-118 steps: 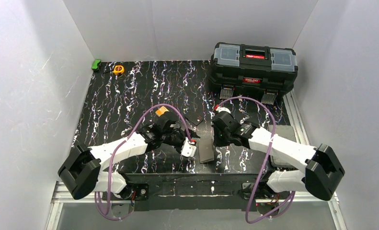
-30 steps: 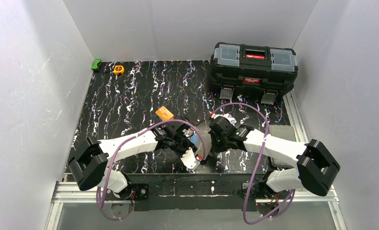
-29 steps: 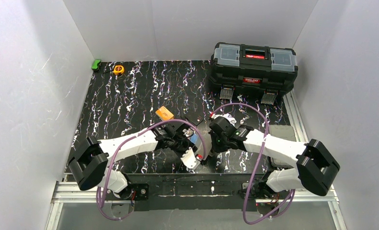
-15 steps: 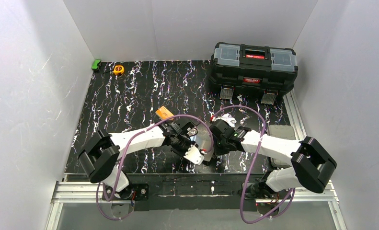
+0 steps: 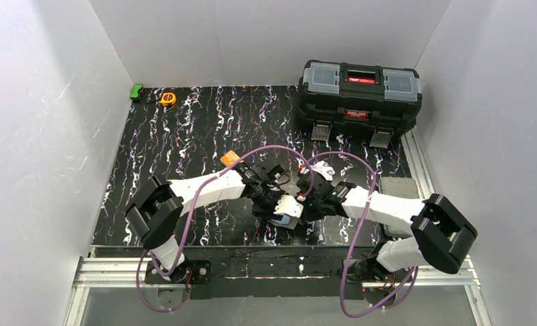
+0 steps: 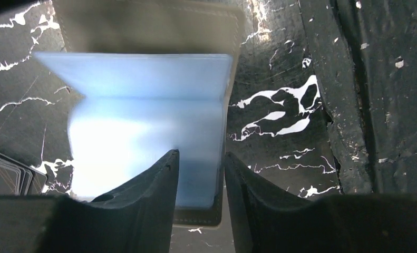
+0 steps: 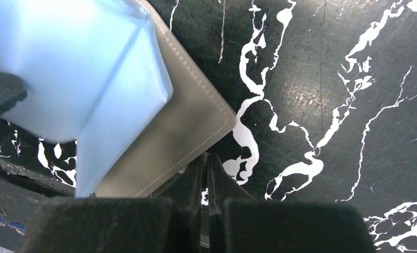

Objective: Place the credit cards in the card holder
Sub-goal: Open the card holder at the center of the board.

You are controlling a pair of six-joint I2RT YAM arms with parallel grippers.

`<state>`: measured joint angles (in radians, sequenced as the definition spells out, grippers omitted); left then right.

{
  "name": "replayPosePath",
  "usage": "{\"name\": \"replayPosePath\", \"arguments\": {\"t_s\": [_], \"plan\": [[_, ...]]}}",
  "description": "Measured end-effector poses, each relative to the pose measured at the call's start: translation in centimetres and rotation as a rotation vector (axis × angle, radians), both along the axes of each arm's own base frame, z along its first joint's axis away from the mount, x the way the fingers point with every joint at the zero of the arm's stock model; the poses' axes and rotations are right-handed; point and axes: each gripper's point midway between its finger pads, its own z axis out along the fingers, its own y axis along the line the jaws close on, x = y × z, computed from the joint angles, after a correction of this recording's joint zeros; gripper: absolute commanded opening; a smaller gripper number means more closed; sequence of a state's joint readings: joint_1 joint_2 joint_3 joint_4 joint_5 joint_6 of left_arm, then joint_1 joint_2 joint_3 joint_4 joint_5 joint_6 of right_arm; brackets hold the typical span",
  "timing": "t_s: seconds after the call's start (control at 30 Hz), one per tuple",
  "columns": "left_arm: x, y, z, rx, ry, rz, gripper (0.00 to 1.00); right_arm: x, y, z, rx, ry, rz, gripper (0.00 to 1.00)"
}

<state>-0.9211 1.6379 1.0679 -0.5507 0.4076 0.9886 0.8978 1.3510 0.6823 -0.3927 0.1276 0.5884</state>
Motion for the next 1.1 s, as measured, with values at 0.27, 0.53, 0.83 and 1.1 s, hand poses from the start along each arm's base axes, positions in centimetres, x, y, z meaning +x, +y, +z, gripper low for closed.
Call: {"name": "replayPosePath", "arguments": {"t_s": [0.27,0.53,0.83,1.1], "plan": [[-0.5,-0.7,-0.4,0.004,0.065,0.031,0.3,0.3,0.4,0.0,0.034,0.0,-0.01,0.01],[0.0,-2.5,-1.3,-0.054,0.041,0.055,0.24,0.4,0.2,-0.1,0.068,-0.004,-0.031,0.01],[0.8,-4.8,-1.9,-0.145,-0.019,0.134,0.19,-0.3,-0.5,0.9,0.191,-0.013,-0.085,0.41],[2.1,-4.4,-2.9,-0.147,-0.048,0.264,0.12,0.9,-1.5,3.9,0.353,-0.085,-0.165,0.47]]}}
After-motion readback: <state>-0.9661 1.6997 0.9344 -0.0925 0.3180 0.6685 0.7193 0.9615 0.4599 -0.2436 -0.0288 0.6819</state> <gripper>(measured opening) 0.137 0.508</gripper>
